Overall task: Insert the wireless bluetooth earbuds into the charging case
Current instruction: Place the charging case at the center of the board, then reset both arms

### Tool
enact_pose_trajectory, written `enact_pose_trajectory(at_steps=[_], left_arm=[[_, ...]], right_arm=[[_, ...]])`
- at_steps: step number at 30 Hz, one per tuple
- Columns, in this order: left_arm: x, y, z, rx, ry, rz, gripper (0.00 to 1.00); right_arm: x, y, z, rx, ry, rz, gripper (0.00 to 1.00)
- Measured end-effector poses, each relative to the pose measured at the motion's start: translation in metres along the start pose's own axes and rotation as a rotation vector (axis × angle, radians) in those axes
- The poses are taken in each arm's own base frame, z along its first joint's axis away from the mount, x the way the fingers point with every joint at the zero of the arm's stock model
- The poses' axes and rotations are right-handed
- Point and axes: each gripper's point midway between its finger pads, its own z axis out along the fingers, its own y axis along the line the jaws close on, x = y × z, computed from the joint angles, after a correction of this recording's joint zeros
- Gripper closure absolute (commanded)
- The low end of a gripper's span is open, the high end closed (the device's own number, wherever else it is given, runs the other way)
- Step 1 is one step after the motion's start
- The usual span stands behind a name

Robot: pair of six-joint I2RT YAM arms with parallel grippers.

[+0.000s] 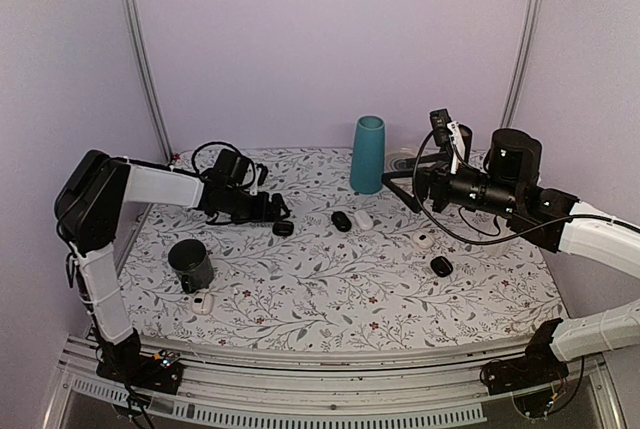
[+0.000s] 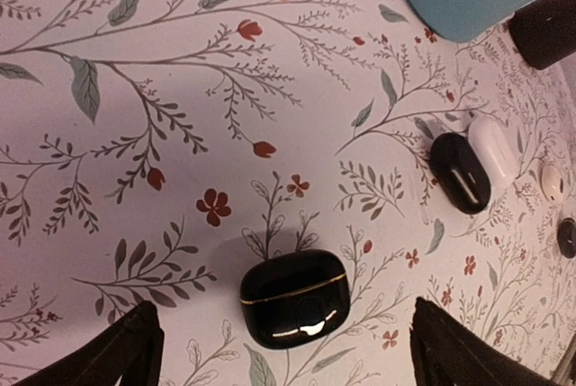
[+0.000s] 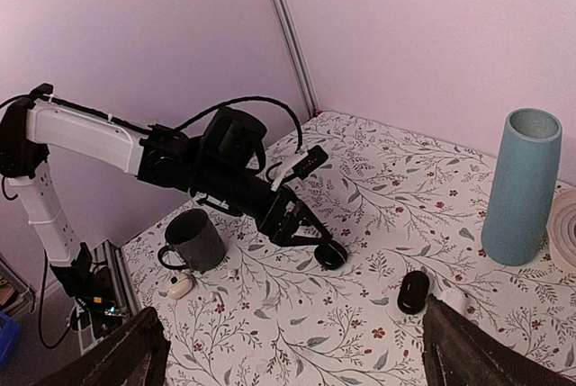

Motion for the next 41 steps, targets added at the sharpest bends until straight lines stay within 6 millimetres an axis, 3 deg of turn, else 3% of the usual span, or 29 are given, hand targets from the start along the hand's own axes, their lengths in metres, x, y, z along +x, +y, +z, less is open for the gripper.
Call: enact_pose_trajectory(at_steps=[14, 20, 26, 31, 35, 41], left_arm=[[-0.048, -0.029, -0.053, 0.027, -0.159, 0.081, 0.04], [-0.064, -0.06, -0.095, 0.09, -0.278, 0.153, 0.04], [-0.053, -0.087, -0.137, 0.168, -0.389, 0.229, 0.04], [-0.034, -0.102, -0.176, 0.248, -0.491, 0.285, 0.04], [-0.032, -0.112, -0.205, 0.309, -0.582, 0.313, 0.04], [-0.027, -0.12, -0.225, 0.376, -0.65, 0.329, 0.04]], right_arm=[[0.003, -0.015, 0.004, 0.077, -0.003, 0.039, 0.01], [0.004, -0.027, 0.007, 0.133, -0.009, 0.071, 0.01], [0.007, -0.041, 0.011, 0.206, -0.022, 0.121, 0.01], [0.007, -0.055, 0.011, 0.276, -0.043, 0.165, 0.01], [0.006, -0.063, 0.01, 0.32, -0.06, 0.187, 0.01], [0.009, -0.074, 0.005, 0.381, -0.078, 0.218, 0.01]])
